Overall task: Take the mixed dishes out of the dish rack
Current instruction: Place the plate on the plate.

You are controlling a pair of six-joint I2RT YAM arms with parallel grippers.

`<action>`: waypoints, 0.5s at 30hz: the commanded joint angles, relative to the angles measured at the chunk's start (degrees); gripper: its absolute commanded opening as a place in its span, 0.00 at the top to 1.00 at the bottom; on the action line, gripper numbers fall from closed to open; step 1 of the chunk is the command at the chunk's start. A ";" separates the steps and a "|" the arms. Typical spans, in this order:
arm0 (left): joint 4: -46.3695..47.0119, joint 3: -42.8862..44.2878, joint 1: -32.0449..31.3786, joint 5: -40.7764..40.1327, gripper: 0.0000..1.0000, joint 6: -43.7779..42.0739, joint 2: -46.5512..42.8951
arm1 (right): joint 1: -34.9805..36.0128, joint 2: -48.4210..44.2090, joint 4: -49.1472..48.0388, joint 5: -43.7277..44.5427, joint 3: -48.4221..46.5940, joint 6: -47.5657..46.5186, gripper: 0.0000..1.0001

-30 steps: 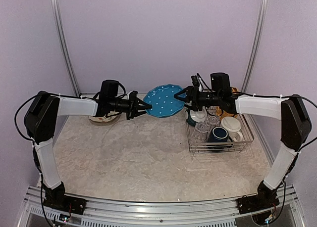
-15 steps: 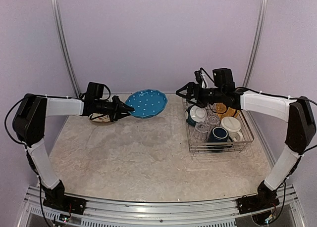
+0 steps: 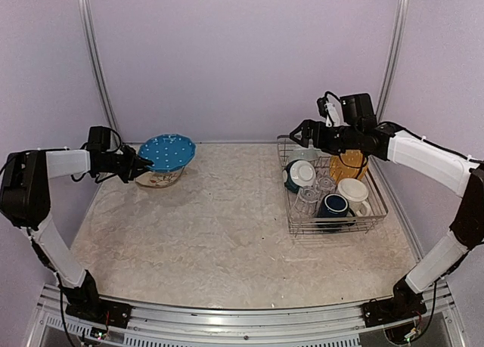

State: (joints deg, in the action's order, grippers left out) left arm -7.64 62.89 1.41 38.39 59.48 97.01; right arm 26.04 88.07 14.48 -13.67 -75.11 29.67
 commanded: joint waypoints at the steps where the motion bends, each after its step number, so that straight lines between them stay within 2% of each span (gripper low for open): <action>1: 4.75 1.98 2.18 0.62 1.00 -3.34 0.66 | -1.37 -3.19 6.91 8.56 -1.87 -4.70 0.02; 15: 1.44 10.77 5.84 -1.01 1.00 -7.80 12.29 | -3.32 -7.93 14.49 19.44 -0.91 -8.62 0.00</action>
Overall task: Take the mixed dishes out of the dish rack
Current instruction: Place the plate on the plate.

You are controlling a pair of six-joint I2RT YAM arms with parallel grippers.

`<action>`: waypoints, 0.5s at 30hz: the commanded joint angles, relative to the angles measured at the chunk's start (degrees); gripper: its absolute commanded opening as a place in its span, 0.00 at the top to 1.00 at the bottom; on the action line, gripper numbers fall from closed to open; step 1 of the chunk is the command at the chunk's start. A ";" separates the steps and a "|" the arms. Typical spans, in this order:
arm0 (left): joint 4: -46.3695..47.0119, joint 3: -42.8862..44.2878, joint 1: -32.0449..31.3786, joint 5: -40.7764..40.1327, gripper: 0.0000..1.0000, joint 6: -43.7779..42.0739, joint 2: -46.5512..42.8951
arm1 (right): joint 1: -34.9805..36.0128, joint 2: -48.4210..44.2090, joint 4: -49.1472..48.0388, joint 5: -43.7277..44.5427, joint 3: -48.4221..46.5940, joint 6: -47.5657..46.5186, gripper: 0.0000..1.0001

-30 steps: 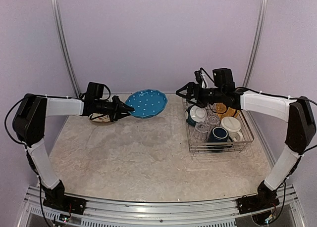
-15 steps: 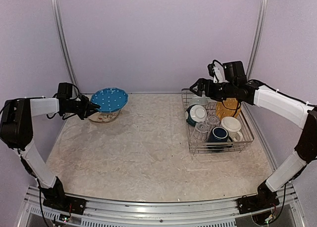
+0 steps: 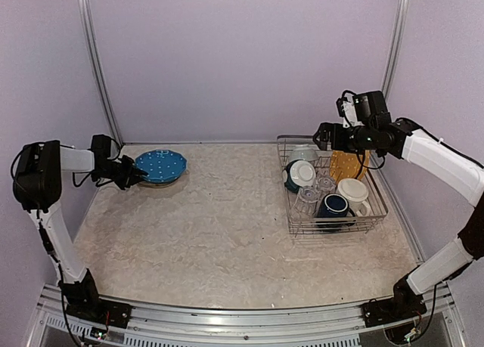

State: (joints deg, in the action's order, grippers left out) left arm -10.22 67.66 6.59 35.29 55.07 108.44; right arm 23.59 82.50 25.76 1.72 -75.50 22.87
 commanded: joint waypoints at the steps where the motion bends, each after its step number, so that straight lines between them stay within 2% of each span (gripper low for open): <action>1: 4.03 6.34 0.86 1.96 1.00 -3.38 1.60 | -1.03 -2.49 3.36 4.17 -0.48 -1.90 0.00; 15: 2.79 7.14 1.21 0.47 1.00 -4.62 5.77 | -2.11 -3.21 3.46 5.63 -1.42 -2.60 0.00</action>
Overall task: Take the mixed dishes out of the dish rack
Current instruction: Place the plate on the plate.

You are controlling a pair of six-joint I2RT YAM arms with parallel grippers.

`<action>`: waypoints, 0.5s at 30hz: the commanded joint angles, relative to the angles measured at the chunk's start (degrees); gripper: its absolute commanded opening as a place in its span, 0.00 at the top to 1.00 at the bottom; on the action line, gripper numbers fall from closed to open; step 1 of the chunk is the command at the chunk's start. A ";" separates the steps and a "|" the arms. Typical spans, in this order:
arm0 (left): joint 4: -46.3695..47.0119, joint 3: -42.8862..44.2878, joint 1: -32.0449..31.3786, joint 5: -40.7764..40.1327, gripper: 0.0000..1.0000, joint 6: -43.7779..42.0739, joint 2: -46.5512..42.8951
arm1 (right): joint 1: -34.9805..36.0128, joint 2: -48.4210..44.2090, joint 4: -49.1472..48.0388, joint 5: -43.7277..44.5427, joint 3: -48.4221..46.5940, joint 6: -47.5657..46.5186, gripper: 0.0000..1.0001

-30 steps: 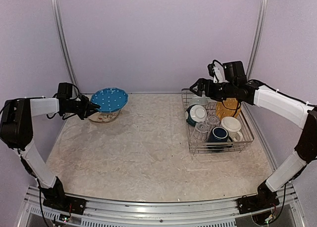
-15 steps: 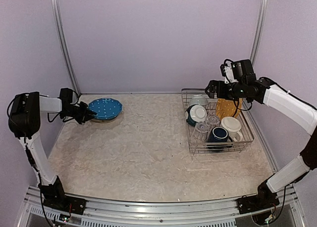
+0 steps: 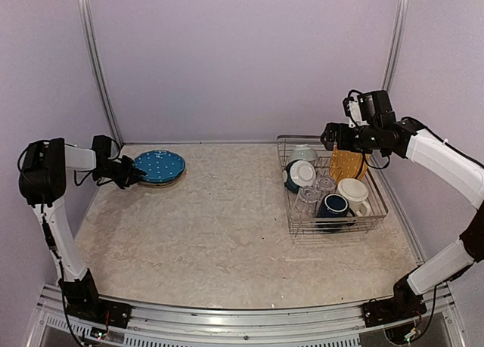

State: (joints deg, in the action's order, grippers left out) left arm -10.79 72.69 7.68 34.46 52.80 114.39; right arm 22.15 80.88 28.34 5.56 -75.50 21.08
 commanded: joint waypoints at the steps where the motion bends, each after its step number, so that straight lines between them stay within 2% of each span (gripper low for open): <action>1: 3.06 2.03 0.07 0.91 0.98 -2.61 -0.10 | -0.69 -1.64 0.72 2.02 -1.37 -0.96 0.00; 7: 1.27 1.63 0.05 -0.34 0.86 -4.14 -0.16 | -0.72 -2.12 -0.95 3.15 -1.32 -2.39 0.00; 15: 0.67 -0.72 0.14 -1.50 0.62 -5.05 -1.04 | -0.71 -5.30 -5.28 5.04 1.54 -2.96 0.00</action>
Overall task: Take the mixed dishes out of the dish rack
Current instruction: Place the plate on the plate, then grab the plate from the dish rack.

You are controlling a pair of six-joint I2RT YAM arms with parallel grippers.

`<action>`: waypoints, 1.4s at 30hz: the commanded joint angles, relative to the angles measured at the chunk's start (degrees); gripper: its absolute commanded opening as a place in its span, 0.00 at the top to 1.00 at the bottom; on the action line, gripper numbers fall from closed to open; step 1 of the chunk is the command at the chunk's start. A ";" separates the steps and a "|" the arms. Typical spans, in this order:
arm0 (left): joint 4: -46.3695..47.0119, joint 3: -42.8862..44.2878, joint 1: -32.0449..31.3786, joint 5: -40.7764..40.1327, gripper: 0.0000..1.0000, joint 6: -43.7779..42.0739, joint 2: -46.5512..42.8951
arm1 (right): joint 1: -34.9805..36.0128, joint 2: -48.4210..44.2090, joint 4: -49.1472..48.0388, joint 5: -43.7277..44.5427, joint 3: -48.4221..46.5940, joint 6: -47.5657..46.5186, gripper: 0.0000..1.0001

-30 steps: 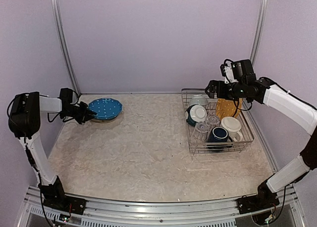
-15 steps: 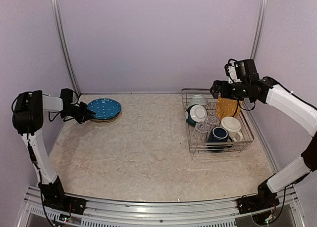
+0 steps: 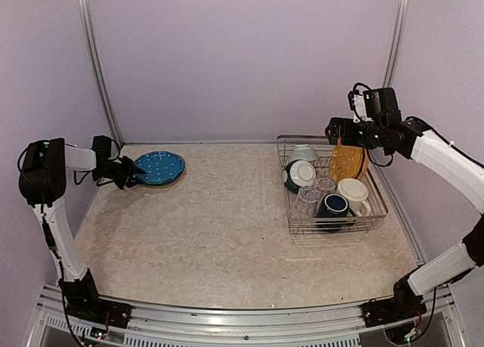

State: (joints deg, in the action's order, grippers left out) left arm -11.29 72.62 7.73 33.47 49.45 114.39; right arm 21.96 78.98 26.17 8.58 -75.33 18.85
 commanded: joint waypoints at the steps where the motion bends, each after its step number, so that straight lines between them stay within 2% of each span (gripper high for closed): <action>1: 0.87 -0.76 0.06 -0.63 0.60 -1.91 -1.22 | -0.60 -3.61 -3.10 1.86 1.41 -0.94 0.00; 7: -1.53 -1.27 -0.07 -3.81 0.51 -3.31 -2.81 | -0.64 -3.75 -1.61 2.76 1.33 -1.73 0.00; 13: -3.99 -3.01 -1.24 -9.78 0.33 -5.82 -6.85 | -0.60 -3.88 0.81 6.35 1.11 -2.54 0.00; 22: -9.21 -4.11 -3.97 -16.68 0.25 -9.91 -14.01 | -0.81 2.64 8.18 13.39 -2.56 -4.31 0.00; 26: -12.99 -3.88 -7.06 -21.60 0.21 -12.87 -18.62 | -3.22 6.09 13.23 15.59 -5.18 -2.79 0.00; 32: -18.65 -2.42 -14.99 -31.65 0.16 -18.45 -26.24 | -7.23 8.81 14.02 12.31 -5.85 -3.10 0.01; 36: -20.63 -1.19 -19.25 -37.03 0.15 -21.56 -30.53 | -9.33 9.76 12.32 10.09 -6.02 -3.97 0.11; 40: -20.97 -0.05 -22.11 -37.81 0.15 -23.40 -33.62 | -10.37 11.63 11.58 8.20 -7.86 -4.67 0.33; 42: -20.89 0.54 -23.26 -37.95 0.14 -24.22 -34.82 | -10.39 12.83 11.62 8.57 -9.10 -4.85 0.37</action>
State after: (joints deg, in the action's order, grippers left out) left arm -30.13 70.96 -13.74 -1.06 28.88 82.00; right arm 12.16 89.54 37.95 18.41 -81.12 14.61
